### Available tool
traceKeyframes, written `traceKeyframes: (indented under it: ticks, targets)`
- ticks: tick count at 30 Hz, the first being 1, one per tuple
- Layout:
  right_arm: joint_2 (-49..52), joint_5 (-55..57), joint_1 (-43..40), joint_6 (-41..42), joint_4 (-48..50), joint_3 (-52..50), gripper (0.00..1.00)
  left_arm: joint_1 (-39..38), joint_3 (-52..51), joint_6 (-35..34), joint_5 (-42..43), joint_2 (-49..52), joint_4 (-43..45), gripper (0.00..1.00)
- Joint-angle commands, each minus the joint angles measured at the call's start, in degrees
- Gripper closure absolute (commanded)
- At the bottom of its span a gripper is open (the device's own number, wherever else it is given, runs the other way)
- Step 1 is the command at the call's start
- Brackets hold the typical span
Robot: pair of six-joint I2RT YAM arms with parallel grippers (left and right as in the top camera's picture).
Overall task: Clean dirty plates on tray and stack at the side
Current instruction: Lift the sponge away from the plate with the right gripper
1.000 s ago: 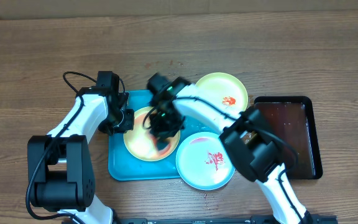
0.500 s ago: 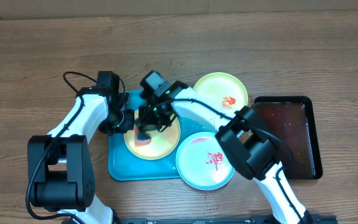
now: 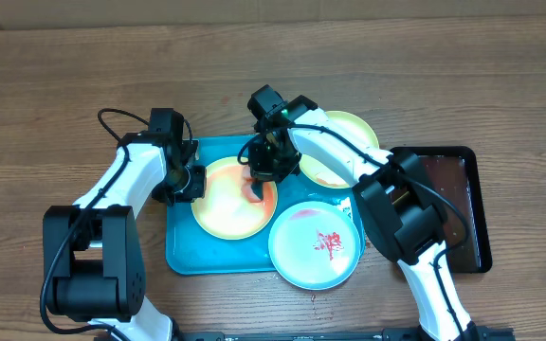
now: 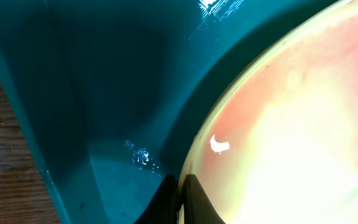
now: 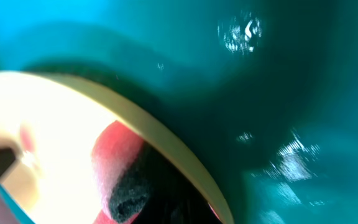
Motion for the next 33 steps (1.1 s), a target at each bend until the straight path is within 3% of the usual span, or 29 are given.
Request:
traceKeyframes:
  ticks: [1, 11, 20, 26, 33]
  targets:
    - [-0.04, 11.06, 1.38, -4.98, -4.74, 0.37, 0.96, 0.24, -0.96, -2.01, -1.20, 0.94, 0.39, 0.96]
    - [-12.44, 12.63, 2.60, -4.96, -13.07, 11.02, 0.96, 0.24, -0.94, -5.11, 0.22, 0.94, 0.59, 0.96]
    - [-25.51, 24.65, -0.76, -1.79, -25.92, 12.48, 0.96, 0.24, -0.90, -4.57, 7.43, 0.94, 2.34, 0.96]
    - [-27.80, 27.15, -6.40, -0.17, -33.75, 12.48, 0.96, 0.26, -0.90, -2.16, 12.09, 0.94, 3.56, 0.96]
    - [-27.93, 27.58, -12.98, -0.70, -36.09, 12.37, 0.96, 0.28, -0.90, -2.25, 12.20, 0.94, 3.54, 0.96]
